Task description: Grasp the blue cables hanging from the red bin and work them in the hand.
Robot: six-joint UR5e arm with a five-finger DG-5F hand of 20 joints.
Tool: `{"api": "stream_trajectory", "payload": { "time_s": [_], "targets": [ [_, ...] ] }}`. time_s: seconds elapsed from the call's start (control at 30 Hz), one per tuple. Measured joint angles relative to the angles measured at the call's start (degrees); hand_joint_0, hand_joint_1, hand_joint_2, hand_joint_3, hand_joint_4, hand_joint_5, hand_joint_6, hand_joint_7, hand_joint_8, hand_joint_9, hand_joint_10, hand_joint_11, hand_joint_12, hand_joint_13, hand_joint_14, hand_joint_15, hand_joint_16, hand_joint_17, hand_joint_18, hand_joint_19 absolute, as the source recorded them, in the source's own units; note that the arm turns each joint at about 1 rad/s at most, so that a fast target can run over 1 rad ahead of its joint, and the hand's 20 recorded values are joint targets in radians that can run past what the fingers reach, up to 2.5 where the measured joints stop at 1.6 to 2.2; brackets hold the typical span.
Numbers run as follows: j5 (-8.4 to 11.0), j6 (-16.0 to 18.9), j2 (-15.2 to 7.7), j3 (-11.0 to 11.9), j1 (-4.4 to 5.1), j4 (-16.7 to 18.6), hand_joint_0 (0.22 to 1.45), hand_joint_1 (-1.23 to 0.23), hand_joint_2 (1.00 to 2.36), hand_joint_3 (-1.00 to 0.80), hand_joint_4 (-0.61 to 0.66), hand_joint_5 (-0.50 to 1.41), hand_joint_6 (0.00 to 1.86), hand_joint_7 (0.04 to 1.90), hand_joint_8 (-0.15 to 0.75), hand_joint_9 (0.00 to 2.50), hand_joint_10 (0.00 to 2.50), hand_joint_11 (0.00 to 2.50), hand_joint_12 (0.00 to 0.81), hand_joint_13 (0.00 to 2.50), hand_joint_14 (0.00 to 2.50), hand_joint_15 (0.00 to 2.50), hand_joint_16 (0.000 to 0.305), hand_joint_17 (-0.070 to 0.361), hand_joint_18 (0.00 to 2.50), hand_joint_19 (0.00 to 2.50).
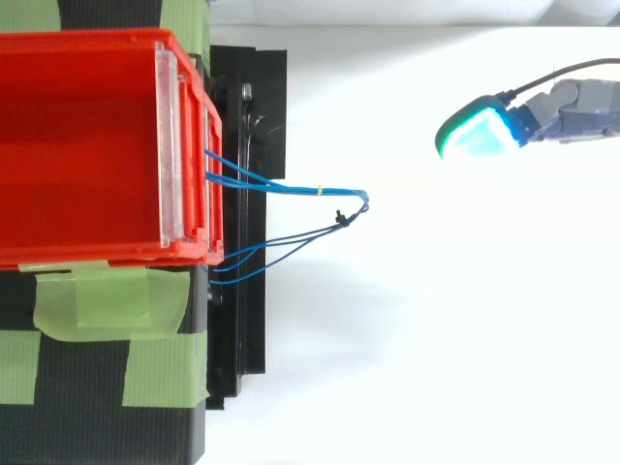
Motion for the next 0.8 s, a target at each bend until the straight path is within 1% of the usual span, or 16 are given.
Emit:
{"api": "stream_trajectory", "payload": {
  "time_s": [0.1,0.13,0.2,0.3,0.33,0.4,0.43,0.53,0.6,0.63,0.7,0.8],
  "targets": [
    [1.59,0.10,-0.01,-3.41,0.56,4.77,0.76,-0.37,1.00,-1.00,0.24,-0.14,0.01,0.72,0.313,0.25,0.00,0.15,0.348,0.00,0.00,0.20,0.059,0.133,0.00,0.12],
    [1.91,0.13,0.00,-3.94,0.68,5.68,0.76,-0.38,1.00,-1.00,0.25,-0.14,0.01,0.72,0.314,0.25,0.00,0.15,0.349,0.00,0.00,0.20,0.059,0.133,0.00,0.13],
    [3.03,0.49,0.00,-5.90,1.20,8.91,0.76,-0.38,1.00,-1.00,0.25,-0.14,0.01,0.72,0.315,0.26,0.00,0.16,0.348,0.00,0.00,0.20,0.059,0.132,0.00,0.12],
    [3.85,1.48,0.00,-8.57,1.75,12.48,0.75,-0.39,1.00,-1.00,0.25,-0.14,0.01,0.72,0.316,0.26,0.00,0.16,0.350,0.00,0.00,0.20,0.059,0.134,0.00,0.13],
    [3.99,1.65,0.00,-9.06,1.84,13.27,0.75,-0.39,1.00,-1.00,0.25,-0.14,0.01,0.72,0.318,0.27,0.00,0.16,0.352,0.00,0.00,0.20,0.060,0.134,0.00,0.13],
    [5.21,2.16,-0.01,-11.00,2.28,16.65,0.75,-0.39,1.00,-1.00,0.25,-0.13,0.01,0.72,0.318,0.27,0.01,0.16,0.353,0.00,0.00,0.20,0.060,0.135,0.00,0.14],
    [5.63,2.25,-0.02,-11.39,2.39,17.54,0.75,-0.39,1.00,-1.00,0.25,-0.13,0.01,0.72,0.318,0.28,0.00,0.17,0.354,0.00,0.00,0.20,0.060,0.135,0.00,0.14],
    [8.13,2.79,-0.24,-12.71,3.01,22.19,0.75,-0.40,1.00,-1.00,0.25,-0.13,0.01,0.72,0.318,0.28,0.00,0.18,0.356,0.00,0.00,0.20,0.060,0.136,0.00,0.14],
    [9.45,3.47,-1.11,-13.01,3.42,24.05,0.75,-0.40,1.00,-1.00,0.25,-0.13,0.01,0.72,0.319,0.29,0.00,0.18,0.359,0.00,0.00,0.21,0.061,0.137,0.00,0.15],
    [9.67,3.77,-1.54,-13.06,3.54,24.52,0.75,-0.40,1.00,-1.00,0.25,-0.13,0.01,0.73,0.319,0.29,0.00,0.19,0.359,0.00,0.00,0.21,0.061,0.137,0.00,0.14],
    [10.03,4.99,-3.61,-13.15,3.87,26.08,0.75,-0.40,1.00,-1.00,0.26,-0.12,0.01,0.72,0.320,0.29,0.00,0.19,0.362,0.00,0.00,0.21,0.061,0.138,0.00,0.14],
    [10.17,6.68,-7.06,-13.16,4.28,29.31,0.75,-0.41,1.00,-1.00,0.26,-0.12,0.01,0.73,0.321,0.30,0.00,0.19,0.368,0.00,0.00,0.21,0.061,0.138,0.00,0.15]
  ]
}}
